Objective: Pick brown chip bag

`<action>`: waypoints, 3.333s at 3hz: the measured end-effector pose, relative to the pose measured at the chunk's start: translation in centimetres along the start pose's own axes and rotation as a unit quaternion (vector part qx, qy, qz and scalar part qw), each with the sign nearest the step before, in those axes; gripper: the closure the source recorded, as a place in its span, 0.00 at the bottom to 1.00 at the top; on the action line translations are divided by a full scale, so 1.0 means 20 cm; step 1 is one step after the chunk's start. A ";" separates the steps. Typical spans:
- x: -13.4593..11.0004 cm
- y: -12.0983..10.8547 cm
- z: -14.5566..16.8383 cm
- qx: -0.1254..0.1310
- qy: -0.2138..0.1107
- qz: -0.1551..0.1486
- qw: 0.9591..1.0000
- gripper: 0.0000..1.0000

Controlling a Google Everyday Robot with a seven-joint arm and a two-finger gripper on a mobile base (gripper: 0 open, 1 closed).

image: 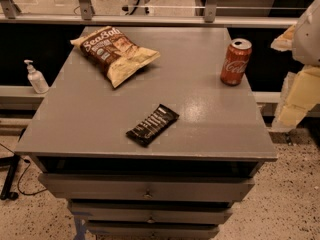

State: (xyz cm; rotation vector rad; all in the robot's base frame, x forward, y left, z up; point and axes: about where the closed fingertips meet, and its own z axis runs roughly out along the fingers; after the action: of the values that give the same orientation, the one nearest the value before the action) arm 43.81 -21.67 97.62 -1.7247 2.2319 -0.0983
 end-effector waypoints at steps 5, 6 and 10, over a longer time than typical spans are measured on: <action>-0.89 -0.55 0.50 0.025 -0.133 -0.033 0.990 0.00; -1.08 -0.75 0.74 0.015 -0.152 -0.009 0.988 0.00; -1.65 -0.80 1.18 -0.119 -0.237 0.050 0.963 0.18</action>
Offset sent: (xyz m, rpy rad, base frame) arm 0.0251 0.0250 -0.0023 0.0498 -0.0141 0.0773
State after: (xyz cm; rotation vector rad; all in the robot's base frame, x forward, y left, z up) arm 72.94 8.81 86.01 -1.5346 2.0185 0.5686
